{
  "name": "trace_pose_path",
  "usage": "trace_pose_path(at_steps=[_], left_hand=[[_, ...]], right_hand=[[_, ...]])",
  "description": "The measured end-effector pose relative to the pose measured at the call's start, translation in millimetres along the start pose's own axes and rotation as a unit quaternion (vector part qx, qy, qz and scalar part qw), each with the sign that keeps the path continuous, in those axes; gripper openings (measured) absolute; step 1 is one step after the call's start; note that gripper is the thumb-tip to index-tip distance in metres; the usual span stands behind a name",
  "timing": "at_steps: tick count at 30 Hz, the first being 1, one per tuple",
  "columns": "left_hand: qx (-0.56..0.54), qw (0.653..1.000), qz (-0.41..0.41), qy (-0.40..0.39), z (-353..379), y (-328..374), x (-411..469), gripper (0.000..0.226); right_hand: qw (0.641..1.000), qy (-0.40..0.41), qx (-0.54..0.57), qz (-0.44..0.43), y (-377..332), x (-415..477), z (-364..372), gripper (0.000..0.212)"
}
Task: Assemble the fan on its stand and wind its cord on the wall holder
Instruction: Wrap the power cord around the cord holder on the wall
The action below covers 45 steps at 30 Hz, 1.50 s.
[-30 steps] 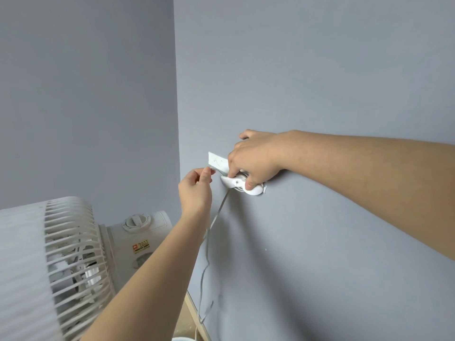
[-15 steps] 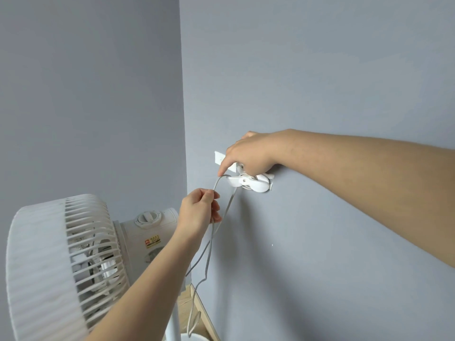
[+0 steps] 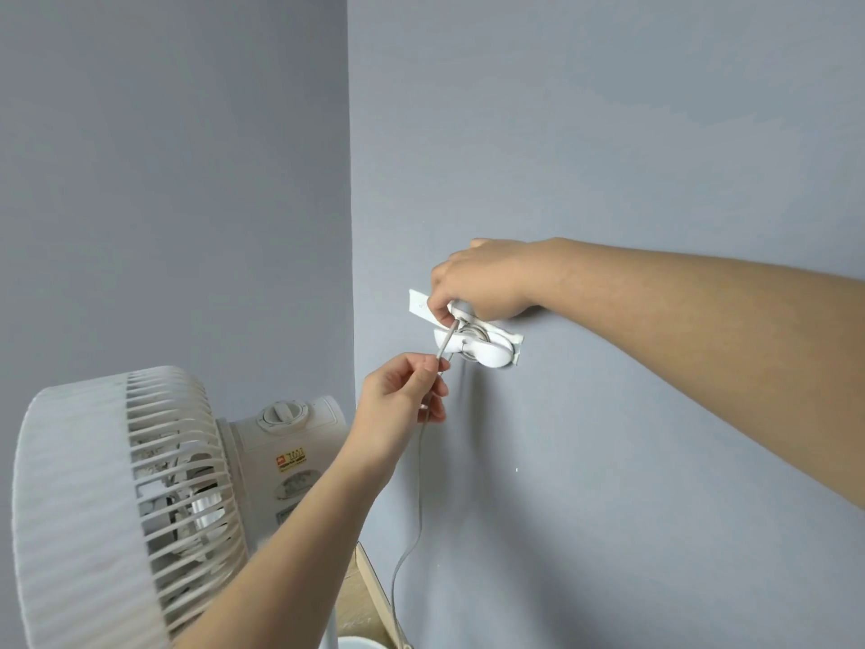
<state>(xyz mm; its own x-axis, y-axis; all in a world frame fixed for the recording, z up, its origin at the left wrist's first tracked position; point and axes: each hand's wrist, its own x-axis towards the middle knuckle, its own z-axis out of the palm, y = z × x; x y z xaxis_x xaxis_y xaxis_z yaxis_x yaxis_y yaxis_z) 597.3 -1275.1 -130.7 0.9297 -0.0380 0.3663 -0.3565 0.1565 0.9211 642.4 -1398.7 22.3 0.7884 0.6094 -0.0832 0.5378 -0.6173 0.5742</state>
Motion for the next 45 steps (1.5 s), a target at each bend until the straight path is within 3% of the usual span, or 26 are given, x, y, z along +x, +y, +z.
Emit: trace_pose_path(at_steps=[9, 18, 28, 34, 40, 45], left_hand=[[0.045, 0.998, 0.006, -0.048, 15, -4, -5, 0.016], [0.043, 0.999, 0.025, -0.001, 35, 2, -2, 0.015], [0.045, 0.997, 0.057, -0.014, 39, 5, -6, 0.016], [0.055, 0.993, 0.097, -0.034, 46, 10, -7, 0.018], [0.168, 0.976, 0.129, -0.05, 44, -5, -14, 0.02], [0.241, 0.953, 0.171, -0.06, 47, -12, -12, 0.016]], right_hand=[[0.988, 0.026, -0.151, -0.009, 10, -11, -8, 0.034], [0.998, 0.033, -0.046, -0.025, 6, -20, -5, 0.047], [0.983, 0.051, -0.175, -0.007, 4, -26, -7, 0.026], [0.981, 0.045, -0.187, 0.016, 2, -26, -13, 0.022], [0.991, 0.015, -0.131, -0.004, -1, -25, -12, 0.027], [0.996, 0.019, -0.087, -0.009, 3, -25, -7, 0.018]])
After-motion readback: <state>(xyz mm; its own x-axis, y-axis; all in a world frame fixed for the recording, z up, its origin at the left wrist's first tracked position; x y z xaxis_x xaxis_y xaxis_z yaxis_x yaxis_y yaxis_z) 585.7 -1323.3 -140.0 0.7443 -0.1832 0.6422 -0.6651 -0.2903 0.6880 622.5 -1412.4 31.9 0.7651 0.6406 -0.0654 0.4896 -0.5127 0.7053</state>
